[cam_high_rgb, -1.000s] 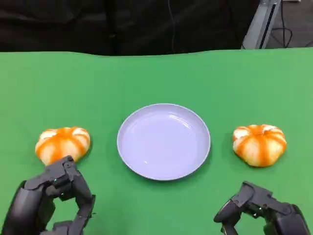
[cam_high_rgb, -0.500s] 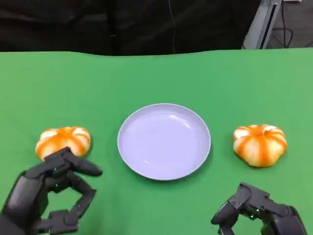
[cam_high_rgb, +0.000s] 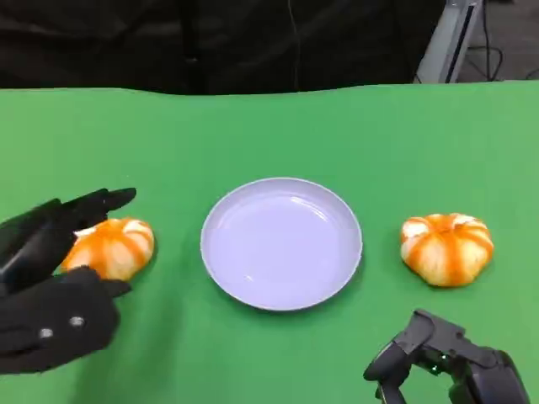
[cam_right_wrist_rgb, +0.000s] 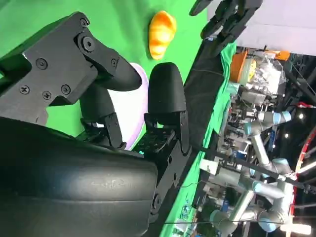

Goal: Grasp the bread from the table and place it into the plate.

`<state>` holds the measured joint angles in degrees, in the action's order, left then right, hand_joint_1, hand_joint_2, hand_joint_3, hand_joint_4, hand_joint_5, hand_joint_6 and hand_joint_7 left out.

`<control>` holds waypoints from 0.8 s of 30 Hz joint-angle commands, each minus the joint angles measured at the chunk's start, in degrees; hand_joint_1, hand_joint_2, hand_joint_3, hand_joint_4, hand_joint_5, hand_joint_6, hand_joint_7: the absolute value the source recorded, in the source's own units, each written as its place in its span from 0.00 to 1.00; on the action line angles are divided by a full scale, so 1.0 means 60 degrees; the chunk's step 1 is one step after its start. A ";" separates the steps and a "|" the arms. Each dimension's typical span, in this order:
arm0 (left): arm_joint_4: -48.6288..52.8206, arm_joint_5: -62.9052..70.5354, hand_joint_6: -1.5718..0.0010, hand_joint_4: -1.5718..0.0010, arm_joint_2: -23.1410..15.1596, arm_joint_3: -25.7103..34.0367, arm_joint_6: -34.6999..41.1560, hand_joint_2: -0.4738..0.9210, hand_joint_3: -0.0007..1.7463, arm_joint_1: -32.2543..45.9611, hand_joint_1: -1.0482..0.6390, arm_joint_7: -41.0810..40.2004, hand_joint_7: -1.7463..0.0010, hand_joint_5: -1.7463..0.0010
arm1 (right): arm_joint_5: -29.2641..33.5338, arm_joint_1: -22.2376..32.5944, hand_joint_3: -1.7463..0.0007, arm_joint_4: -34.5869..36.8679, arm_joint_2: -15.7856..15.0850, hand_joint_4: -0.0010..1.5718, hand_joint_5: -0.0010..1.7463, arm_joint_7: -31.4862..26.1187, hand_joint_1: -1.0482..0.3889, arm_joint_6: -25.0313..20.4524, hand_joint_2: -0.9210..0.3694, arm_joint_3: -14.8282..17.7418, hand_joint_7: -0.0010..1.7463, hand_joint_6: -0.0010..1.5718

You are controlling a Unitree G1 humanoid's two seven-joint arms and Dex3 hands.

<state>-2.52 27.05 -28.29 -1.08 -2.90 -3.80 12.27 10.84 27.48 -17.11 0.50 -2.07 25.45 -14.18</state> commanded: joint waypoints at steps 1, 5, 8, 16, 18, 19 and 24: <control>0.1033 0.1542 0.85 0.99 -0.0346 -0.0825 0.0354 1.00 0.04 -0.0979 0.29 -0.0482 1.00 0.81 | -0.0121 0.0093 0.29 -0.0106 -0.0058 0.43 0.92 -0.0008 0.66 -0.0002 0.41 0.0042 0.76 0.48; 0.2907 0.2686 0.85 1.00 -0.0078 -0.1883 0.0710 1.00 0.03 -0.2233 0.29 -0.0834 1.00 0.82 | -0.0054 0.0116 0.30 -0.0159 -0.0090 0.43 0.92 -0.0036 0.65 0.0005 0.40 0.0065 0.76 0.48; 0.4438 0.2933 0.87 0.99 0.0244 -0.2477 0.0866 1.00 0.03 -0.3113 0.28 -0.0921 1.00 0.83 | -0.0007 0.0119 0.30 -0.0138 -0.0116 0.44 0.92 -0.0068 0.65 0.0083 0.41 0.0090 0.77 0.48; 0.7736 0.2827 0.85 0.96 0.1041 -0.3264 0.0965 1.00 0.03 -0.4707 0.29 -0.1122 0.99 0.83 | -0.0029 0.0185 0.30 -0.0167 -0.0124 0.44 0.91 -0.0081 0.65 0.0109 0.41 0.0074 0.76 0.48; 0.9317 0.2763 0.83 0.92 0.1440 -0.3509 0.0922 1.00 0.02 -0.5350 0.30 -0.1155 0.99 0.86 | -0.0058 0.0233 0.30 -0.0192 -0.0123 0.44 0.91 -0.0083 0.64 0.0113 0.41 0.0064 0.76 0.49; 0.9737 0.2717 0.81 0.89 0.1508 -0.3569 0.0834 1.00 0.02 -0.5482 0.32 -0.1218 0.99 0.87 | -0.0052 0.0237 0.30 -0.0179 -0.0129 0.44 0.91 -0.0091 0.64 0.0153 0.41 0.0069 0.76 0.49; 1.1023 0.2372 0.67 0.66 0.1654 -0.3678 0.0103 1.00 0.04 -0.5782 0.41 -0.2040 0.96 0.84 | -0.0018 0.0263 0.30 -0.0236 -0.0105 0.44 0.91 -0.0101 0.65 0.0100 0.41 0.0042 0.76 0.49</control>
<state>60.25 42.62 -18.60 -22.81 0.27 -38.97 2.28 10.91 28.80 -17.36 0.04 -2.37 25.82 -14.27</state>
